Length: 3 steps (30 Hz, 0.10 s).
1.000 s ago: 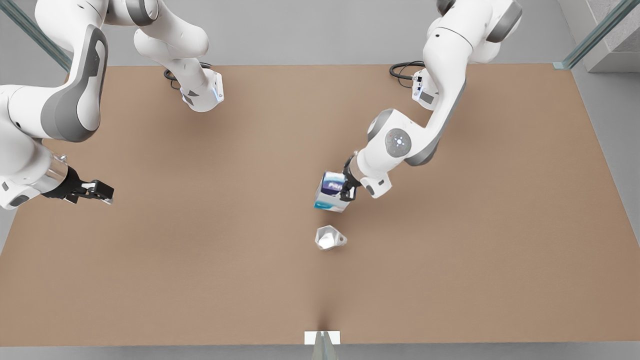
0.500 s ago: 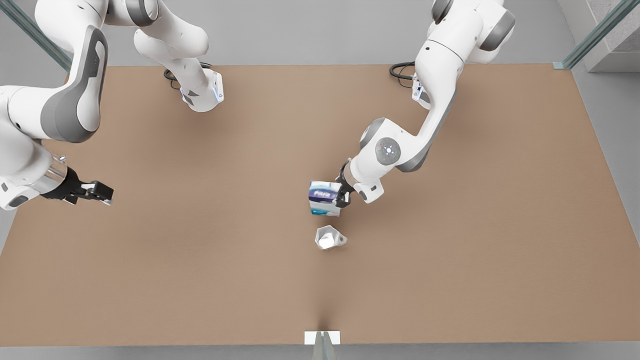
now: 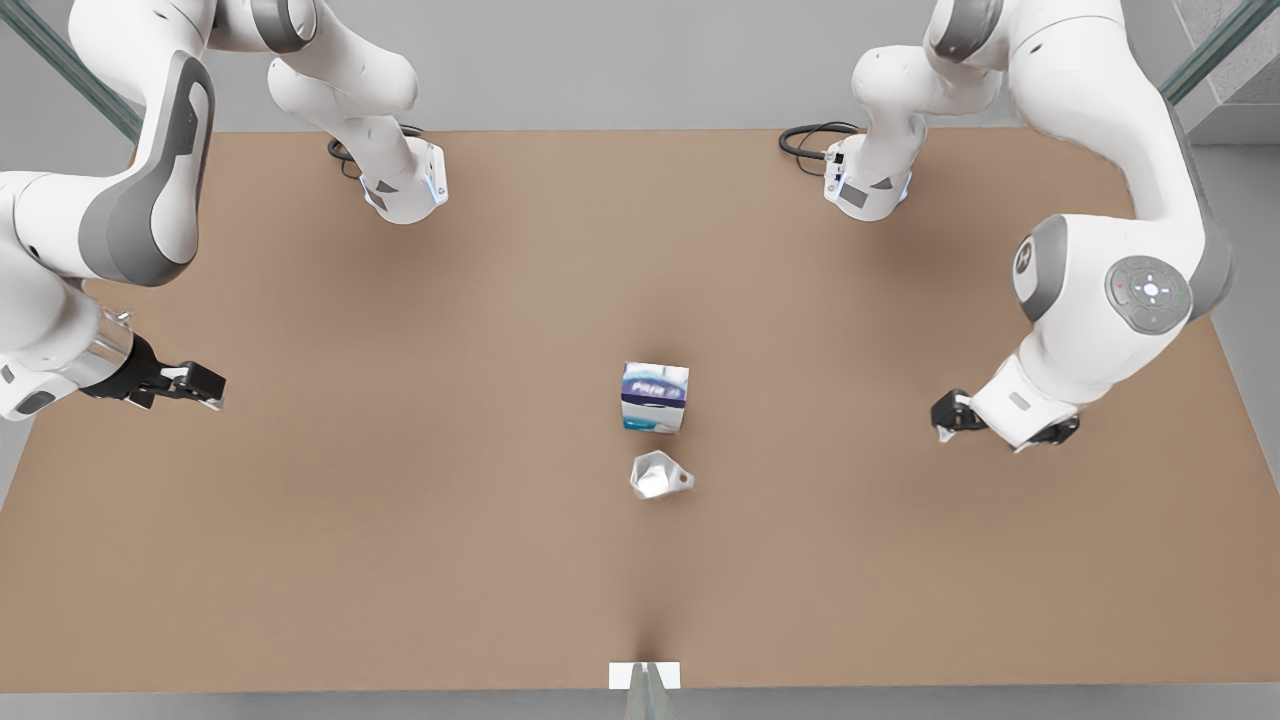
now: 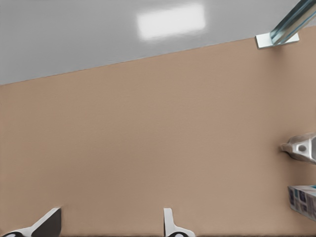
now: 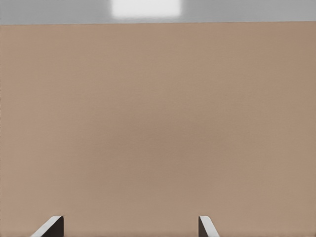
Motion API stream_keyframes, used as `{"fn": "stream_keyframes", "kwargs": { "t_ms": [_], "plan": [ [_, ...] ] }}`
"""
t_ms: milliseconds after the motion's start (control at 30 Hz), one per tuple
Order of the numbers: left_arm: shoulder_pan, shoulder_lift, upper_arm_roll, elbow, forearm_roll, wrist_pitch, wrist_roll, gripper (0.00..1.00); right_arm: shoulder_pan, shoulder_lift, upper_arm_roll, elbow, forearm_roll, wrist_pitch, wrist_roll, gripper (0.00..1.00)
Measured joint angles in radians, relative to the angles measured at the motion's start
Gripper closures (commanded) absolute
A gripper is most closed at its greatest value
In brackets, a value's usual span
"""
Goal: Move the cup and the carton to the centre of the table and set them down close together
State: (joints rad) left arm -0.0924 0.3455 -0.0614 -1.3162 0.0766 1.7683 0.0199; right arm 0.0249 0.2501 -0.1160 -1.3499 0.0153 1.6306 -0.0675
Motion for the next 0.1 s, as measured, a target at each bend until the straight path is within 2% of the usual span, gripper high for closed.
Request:
{"fn": "stream_keyframes", "kwargs": {
  "t_ms": [100],
  "plan": [
    [0.011, -0.003, -0.003, 0.000, 0.017, -0.001, -0.003, 0.00, 0.000, 0.000, 0.000, 0.000, 0.000, 0.000, 0.000, 0.00]
  ]
}}
